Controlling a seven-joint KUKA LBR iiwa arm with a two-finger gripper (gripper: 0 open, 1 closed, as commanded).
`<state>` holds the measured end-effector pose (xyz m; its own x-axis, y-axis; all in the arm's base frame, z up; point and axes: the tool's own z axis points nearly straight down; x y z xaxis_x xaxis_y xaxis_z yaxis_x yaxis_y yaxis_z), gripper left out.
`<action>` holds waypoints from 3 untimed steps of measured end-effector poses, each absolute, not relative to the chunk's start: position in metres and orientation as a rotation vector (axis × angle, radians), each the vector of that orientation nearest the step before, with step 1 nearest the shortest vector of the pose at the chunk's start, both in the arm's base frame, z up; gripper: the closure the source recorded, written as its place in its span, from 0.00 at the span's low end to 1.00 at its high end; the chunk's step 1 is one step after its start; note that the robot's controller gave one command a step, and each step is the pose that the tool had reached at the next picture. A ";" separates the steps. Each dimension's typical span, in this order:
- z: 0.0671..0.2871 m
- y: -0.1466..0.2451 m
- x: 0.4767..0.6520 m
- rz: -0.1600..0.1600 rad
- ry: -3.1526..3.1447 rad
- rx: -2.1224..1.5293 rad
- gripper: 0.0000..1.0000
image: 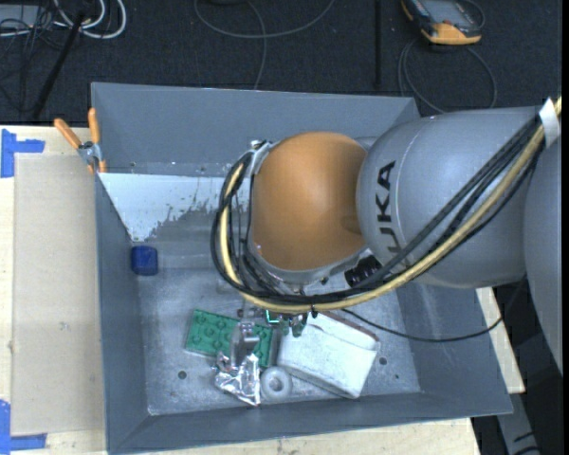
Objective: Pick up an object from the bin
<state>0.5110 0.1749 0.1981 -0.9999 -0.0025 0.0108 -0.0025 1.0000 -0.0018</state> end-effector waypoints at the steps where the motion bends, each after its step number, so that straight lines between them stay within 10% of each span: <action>1: 0.073 0.151 0.544 -0.004 -3.111 -0.432 0.00; 3: 0.099 0.150 0.538 0.002 -3.112 -0.410 0.00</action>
Offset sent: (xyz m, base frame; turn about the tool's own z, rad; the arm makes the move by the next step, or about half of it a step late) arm 0.0309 -0.0258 -0.1281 0.2790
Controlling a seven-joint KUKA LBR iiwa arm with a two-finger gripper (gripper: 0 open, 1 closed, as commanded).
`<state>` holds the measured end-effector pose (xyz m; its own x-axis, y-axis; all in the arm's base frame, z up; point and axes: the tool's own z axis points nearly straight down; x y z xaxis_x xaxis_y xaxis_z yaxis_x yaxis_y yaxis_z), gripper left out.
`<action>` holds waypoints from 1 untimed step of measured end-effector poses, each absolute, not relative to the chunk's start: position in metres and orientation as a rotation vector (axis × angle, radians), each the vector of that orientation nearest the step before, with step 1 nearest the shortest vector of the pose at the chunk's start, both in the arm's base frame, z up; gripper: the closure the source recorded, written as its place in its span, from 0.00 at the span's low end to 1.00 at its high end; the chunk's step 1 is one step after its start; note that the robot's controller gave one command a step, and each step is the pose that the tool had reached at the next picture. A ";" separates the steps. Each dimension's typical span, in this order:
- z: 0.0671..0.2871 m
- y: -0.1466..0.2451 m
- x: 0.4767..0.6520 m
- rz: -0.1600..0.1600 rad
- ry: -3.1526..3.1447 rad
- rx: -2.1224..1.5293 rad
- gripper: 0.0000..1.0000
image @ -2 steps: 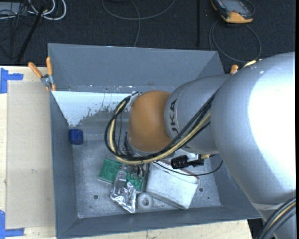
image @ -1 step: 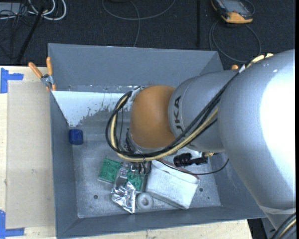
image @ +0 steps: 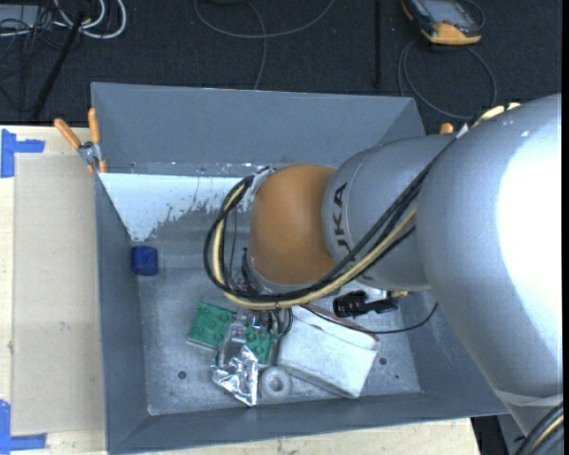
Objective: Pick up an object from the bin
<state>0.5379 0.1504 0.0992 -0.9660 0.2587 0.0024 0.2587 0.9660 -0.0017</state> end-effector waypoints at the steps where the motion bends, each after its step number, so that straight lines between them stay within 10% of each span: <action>1: 0.074 0.151 0.538 -0.005 -3.061 -0.714 0.00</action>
Offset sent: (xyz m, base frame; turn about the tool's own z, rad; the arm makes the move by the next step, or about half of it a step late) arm -0.0023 -0.0005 -0.0292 0.1978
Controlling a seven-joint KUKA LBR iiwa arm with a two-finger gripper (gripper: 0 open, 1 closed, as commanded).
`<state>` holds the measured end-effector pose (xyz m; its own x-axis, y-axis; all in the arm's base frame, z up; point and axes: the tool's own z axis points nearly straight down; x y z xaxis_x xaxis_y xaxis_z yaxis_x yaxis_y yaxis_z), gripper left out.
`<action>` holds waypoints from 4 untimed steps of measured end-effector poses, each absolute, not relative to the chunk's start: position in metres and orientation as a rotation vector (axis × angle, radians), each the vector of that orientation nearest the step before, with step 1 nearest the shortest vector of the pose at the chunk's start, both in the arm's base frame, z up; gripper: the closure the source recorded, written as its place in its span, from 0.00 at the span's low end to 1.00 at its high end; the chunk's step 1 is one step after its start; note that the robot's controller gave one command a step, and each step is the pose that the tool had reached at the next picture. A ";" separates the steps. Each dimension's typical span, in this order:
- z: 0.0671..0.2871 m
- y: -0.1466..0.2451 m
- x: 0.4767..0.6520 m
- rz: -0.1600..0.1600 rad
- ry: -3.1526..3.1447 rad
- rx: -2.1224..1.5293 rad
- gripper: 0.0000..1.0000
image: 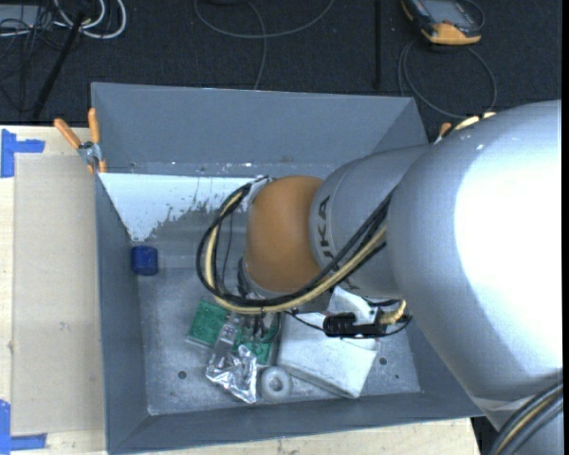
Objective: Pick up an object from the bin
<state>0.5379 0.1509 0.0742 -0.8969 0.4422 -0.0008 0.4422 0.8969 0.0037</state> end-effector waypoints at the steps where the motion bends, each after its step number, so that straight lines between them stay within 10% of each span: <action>1: 0.076 0.151 0.538 0.003 3.060 0.714 0.00; 2: 0.078 0.151 0.541 0.006 3.052 0.716 1.00; 4: 0.145 0.149 0.542 0.000 3.058 0.717 1.00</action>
Offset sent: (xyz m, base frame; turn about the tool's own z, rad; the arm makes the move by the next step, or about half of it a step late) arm 0.0000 0.0000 0.0000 0.0000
